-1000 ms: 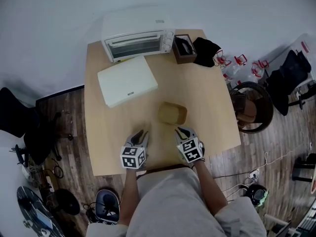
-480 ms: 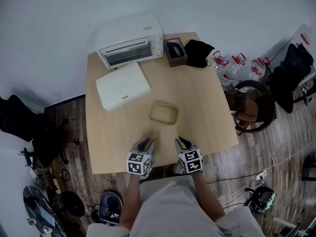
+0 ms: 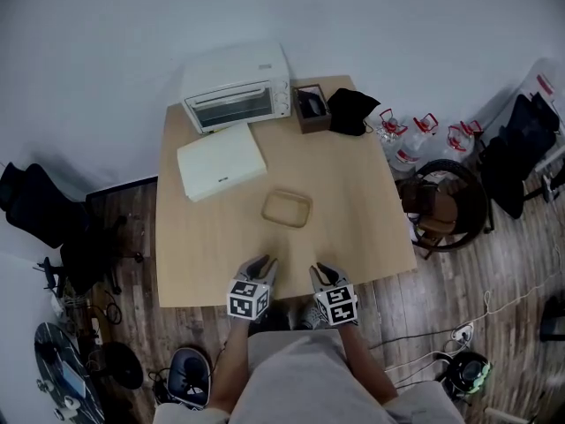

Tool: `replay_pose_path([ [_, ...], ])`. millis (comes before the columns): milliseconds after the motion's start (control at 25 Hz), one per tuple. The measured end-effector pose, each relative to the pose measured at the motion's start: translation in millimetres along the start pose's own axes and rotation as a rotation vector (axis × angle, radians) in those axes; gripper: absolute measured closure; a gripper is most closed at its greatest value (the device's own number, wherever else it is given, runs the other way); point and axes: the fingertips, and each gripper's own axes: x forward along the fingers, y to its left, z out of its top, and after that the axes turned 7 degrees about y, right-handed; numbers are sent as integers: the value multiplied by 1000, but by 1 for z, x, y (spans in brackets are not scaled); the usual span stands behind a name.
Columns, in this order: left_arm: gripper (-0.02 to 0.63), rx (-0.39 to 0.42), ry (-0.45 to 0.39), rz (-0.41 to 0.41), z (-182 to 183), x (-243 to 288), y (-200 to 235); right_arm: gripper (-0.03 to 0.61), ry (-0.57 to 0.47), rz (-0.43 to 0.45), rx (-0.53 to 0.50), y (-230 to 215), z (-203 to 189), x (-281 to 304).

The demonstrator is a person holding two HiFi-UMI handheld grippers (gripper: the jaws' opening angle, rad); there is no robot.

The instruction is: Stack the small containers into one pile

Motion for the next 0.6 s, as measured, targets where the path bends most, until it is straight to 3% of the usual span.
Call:
replay_pose_path([
  [160,525,21,2,-27,3,5,-20,514,-13,-4,15,1,-6,-8],
  [320,525,0,-21,-45,7,6,-36,512,-6,-3,-43,0,-3,-17],
  [600,525,-22,-8,-28,-10,11,-36,513,-21,-18,-35,-15,-3,-22],
])
